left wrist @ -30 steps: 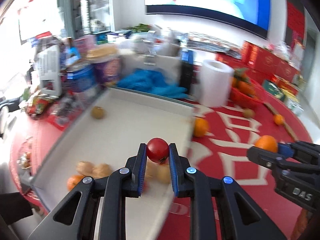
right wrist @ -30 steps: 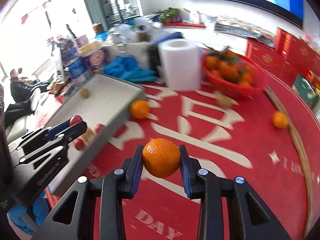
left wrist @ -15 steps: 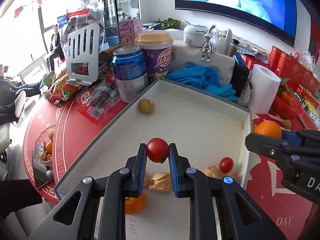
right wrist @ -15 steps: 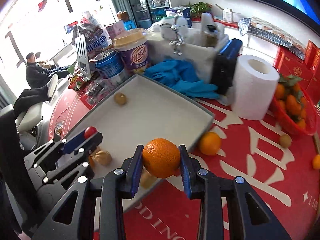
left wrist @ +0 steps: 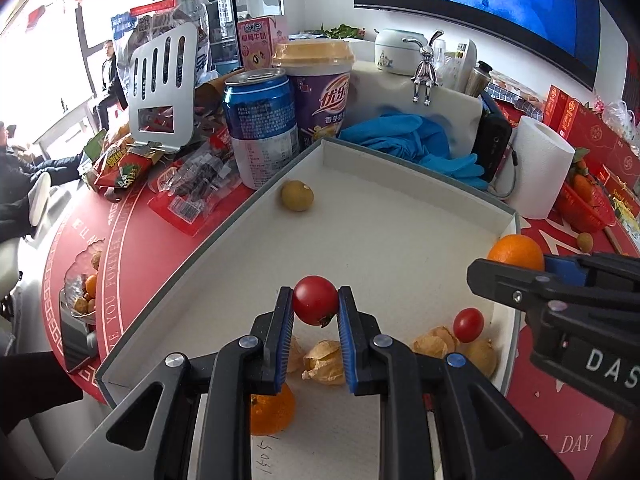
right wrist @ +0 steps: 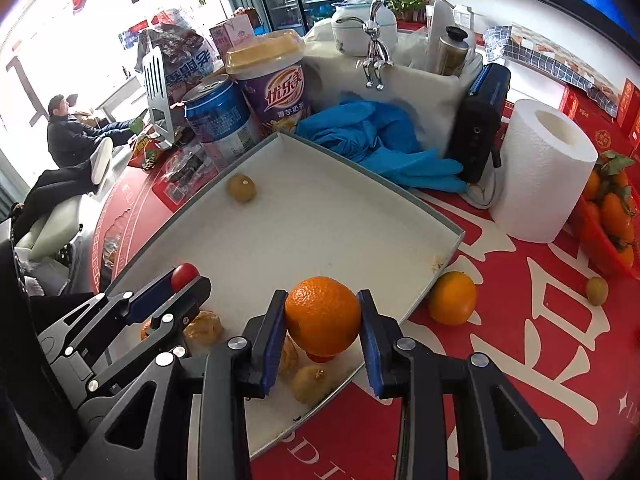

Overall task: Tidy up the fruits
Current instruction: 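Carry the red tomato and mandarin over the white tray with both tools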

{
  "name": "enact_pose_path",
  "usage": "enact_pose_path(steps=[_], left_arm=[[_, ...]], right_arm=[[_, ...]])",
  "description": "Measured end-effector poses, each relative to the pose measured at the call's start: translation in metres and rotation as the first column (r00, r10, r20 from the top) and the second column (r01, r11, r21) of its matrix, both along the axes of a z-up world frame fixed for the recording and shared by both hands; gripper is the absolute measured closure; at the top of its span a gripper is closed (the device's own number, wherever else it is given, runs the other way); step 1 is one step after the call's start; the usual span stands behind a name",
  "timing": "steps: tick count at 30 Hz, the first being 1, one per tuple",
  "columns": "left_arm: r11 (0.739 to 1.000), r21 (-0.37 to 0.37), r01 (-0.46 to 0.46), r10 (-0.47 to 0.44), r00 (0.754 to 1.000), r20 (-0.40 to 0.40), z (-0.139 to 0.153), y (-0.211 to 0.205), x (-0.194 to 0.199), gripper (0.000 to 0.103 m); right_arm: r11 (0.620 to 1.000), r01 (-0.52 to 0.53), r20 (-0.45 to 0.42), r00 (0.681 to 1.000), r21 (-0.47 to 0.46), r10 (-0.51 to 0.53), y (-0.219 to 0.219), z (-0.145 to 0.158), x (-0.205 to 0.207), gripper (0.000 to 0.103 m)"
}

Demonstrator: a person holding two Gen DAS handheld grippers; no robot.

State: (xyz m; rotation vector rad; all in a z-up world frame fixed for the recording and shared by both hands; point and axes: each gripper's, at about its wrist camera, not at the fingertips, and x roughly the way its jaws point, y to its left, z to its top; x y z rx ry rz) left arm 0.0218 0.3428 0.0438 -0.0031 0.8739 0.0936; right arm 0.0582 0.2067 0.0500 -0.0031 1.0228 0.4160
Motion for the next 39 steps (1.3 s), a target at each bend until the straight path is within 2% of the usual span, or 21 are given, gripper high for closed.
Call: enact_pose_path(steps=[39], left_arm=[[1.000, -0.005, 0.022, -0.022, 0.998, -0.056, -0.011, -0.002, 0.002, 0.079]], right_arm=[[0.999, -0.030, -0.010, 1.000, -0.028, 0.029, 0.005, -0.007, 0.001, 0.068]])
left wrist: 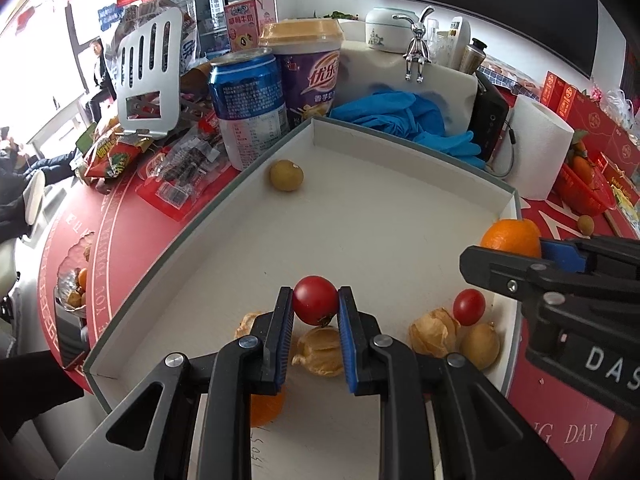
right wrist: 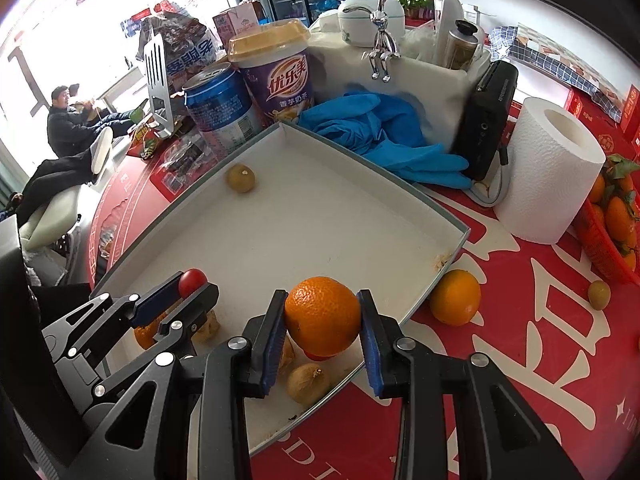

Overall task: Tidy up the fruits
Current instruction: 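Carry the red tomato and mandarin over the white tray with both tools, then open both tools over the white tray to drop the tomato and mandarin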

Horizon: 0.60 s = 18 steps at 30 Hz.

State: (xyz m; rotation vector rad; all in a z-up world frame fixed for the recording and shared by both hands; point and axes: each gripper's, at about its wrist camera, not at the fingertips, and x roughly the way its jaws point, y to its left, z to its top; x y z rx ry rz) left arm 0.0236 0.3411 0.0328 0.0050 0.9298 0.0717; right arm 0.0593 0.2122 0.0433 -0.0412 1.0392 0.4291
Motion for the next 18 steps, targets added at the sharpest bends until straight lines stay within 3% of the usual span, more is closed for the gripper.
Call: enact_pose_path(steps=[10, 11, 13, 15, 16, 17, 18], left_arm=[[1.000, 0.009, 0.006, -0.006, 1.000, -0.019, -0.003, -0.001, 0.001, 0.077], [1.000, 0.006, 0.009, -0.009, 1.000, -0.020, -0.003, -0.001, 0.001, 0.071], [1.000, -0.006, 0.015, -0.016, 1.000, -0.020, -0.002, -0.001, -0.001, 0.049], [1.000, 0.003, 0.009, -0.009, 1.000, -0.001, 0.002, -0.001, -0.004, 0.022], [1.000, 0.010, 0.005, -0.005, 1.000, 0.021, 0.006, -0.001, -0.006, 0.021], [1.000, 0.016, 0.006, -0.006, 1.000, 0.030, 0.009, -0.001, -0.007, 0.021], [1.000, 0.019, 0.008, -0.009, 1.000, 0.029, 0.011, -0.002, -0.008, 0.019]], right_arm=[[1.000, -0.010, -0.023, 1.000, -0.009, 0.009, 0.003, -0.004, 0.002, 0.067], [1.000, -0.014, -0.030, 0.999, -0.006, 0.014, 0.004, -0.004, 0.002, 0.067], [1.000, -0.019, -0.041, 0.999, -0.001, 0.019, 0.005, -0.005, 0.003, 0.067], [1.000, -0.020, -0.037, 0.999, 0.007, 0.020, 0.005, -0.003, 0.003, 0.052], [1.000, -0.016, -0.018, 1.000, 0.013, 0.016, 0.004, 0.001, 0.001, 0.033], [1.000, -0.014, -0.005, 1.000, 0.015, 0.014, 0.003, 0.003, 0.000, 0.026], [1.000, -0.016, 0.008, 1.000, 0.015, 0.016, 0.003, 0.007, -0.002, 0.026]])
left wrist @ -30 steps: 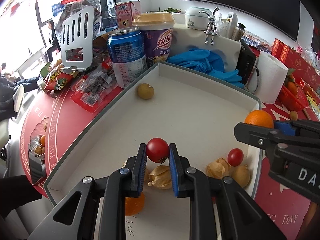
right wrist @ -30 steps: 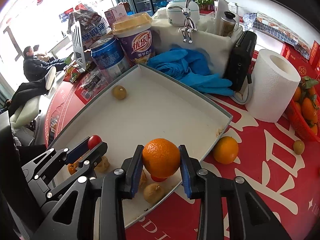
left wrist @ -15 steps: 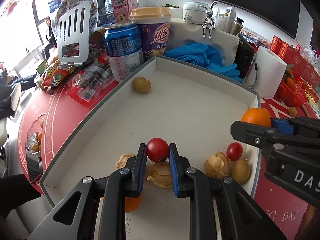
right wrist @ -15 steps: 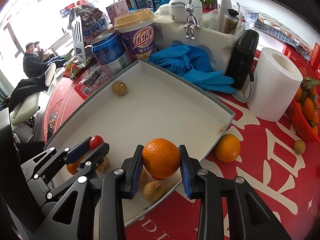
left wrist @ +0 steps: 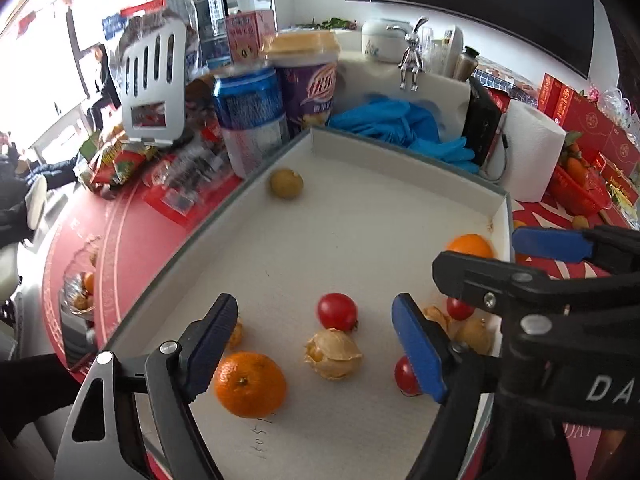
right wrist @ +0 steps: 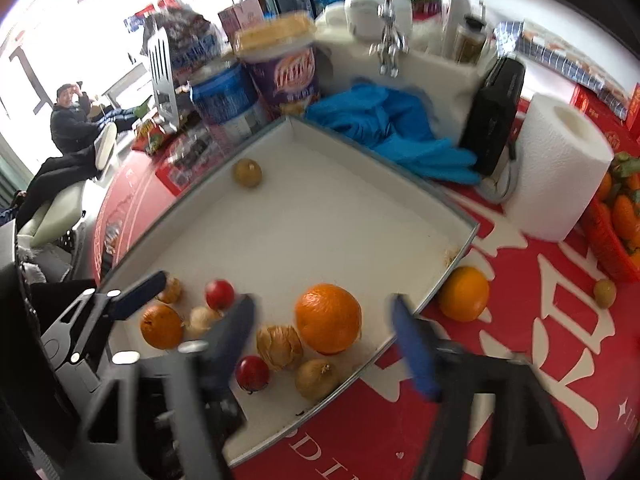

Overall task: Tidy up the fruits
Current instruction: 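Open both tools over the white tray to drop the tomato and mandarin, then withdraw both open tools back from the tray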

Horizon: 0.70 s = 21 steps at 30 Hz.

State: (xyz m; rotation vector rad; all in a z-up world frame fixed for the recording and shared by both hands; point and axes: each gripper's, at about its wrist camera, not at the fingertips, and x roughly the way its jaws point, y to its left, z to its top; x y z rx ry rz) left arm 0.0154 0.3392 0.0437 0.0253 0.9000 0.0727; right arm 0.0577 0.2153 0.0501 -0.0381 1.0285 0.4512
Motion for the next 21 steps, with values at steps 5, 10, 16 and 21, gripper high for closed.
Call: enact_pose_path(steps=[5, 10, 16, 21], left_arm=[[1.000, -0.028, 0.000, -0.001, 1.000, -0.030, 0.002, 0.001, -0.002, 0.014], [0.998, -0.068, -0.008, 0.006, 1.000, -0.028, 0.008, 0.006, -0.006, 0.000], [0.995, -0.102, 0.007, -0.010, 1.000, -0.026, 0.020, 0.012, -0.011, 0.000], [0.993, -0.114, 0.009, -0.017, 0.997, -0.069, 0.027, 0.017, -0.016, 0.000]], right_arm=[[1.000, -0.012, -0.004, 1.000, 0.015, 0.012, -0.001, 0.011, -0.003, 0.026], [1.000, 0.016, 0.009, 1.000, 0.010, -0.016, -0.006, 0.019, -0.005, 0.000], [1.000, 0.011, 0.003, 1.000, 0.015, -0.011, -0.009, 0.032, -0.007, 0.001], [1.000, 0.003, 0.012, 1.000, -0.024, -0.002, -0.006, 0.043, -0.013, 0.001]])
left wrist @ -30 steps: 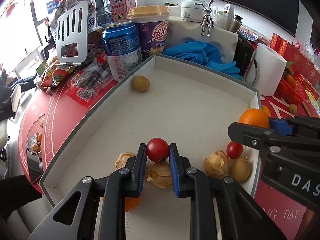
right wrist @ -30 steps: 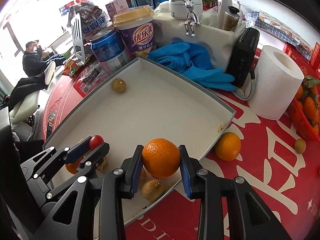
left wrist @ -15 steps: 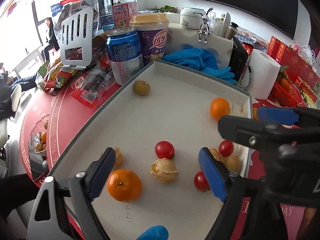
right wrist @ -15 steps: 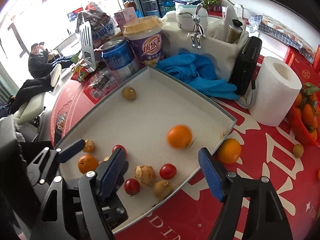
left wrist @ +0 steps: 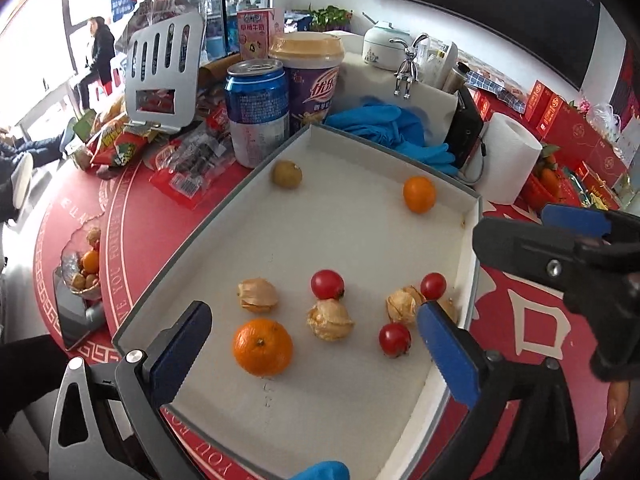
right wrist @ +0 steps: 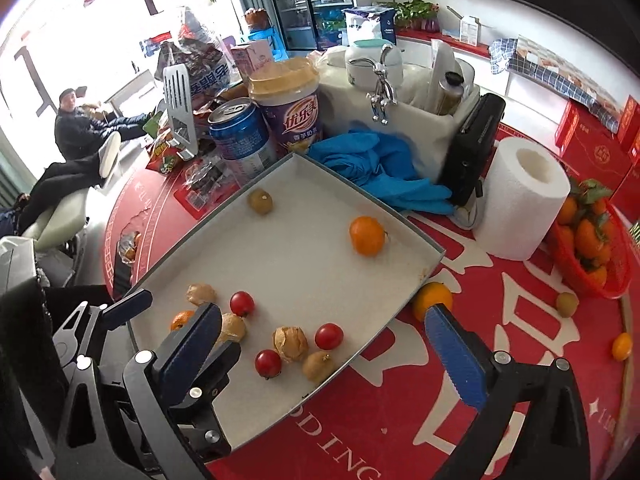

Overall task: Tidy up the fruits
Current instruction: 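Withdraw both open tools back from the tray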

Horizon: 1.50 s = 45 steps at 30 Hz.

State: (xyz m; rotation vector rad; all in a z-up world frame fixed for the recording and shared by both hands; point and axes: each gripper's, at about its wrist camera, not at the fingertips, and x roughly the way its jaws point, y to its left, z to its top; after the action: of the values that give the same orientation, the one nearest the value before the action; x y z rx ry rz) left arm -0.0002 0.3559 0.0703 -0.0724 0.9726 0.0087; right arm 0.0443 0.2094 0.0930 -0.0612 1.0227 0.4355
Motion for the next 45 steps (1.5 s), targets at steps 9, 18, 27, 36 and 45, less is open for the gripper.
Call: enact_pose_path(steps=[9, 18, 27, 36, 45], left_arm=[[0.999, 0.038, 0.006, -0.005, 1.000, -0.020, -0.003, -0.008, -0.010, 0.000], [0.991, 0.131, -0.025, 0.029, 0.999, -0.025, -0.007, -0.019, -0.016, 0.000], [0.989, 0.146, -0.027, 0.033, 0.999, -0.040, -0.011, -0.025, -0.016, 0.000], [0.981, 0.193, -0.031, 0.037, 0.999, -0.026, -0.009, -0.038, -0.021, 0.000], [0.980, 0.199, -0.020, 0.033, 0.998, -0.060, -0.022, -0.043, -0.023, 0.000]], right_arm=[[0.997, -0.008, -0.044, 0.999, -0.072, 0.005, 0.004, -0.012, -0.003, 0.001], [0.994, -0.011, -0.056, 0.998, -0.112, 0.005, 0.002, -0.021, -0.007, 0.001], [0.991, -0.013, -0.060, 0.998, -0.133, 0.005, -0.003, -0.029, -0.011, 0.001], [0.985, -0.018, -0.047, 0.999, -0.170, 0.010, -0.003, -0.035, -0.018, 0.000], [0.981, -0.013, -0.030, 1.000, -0.192, 0.007, -0.007, -0.040, -0.023, 0.001]])
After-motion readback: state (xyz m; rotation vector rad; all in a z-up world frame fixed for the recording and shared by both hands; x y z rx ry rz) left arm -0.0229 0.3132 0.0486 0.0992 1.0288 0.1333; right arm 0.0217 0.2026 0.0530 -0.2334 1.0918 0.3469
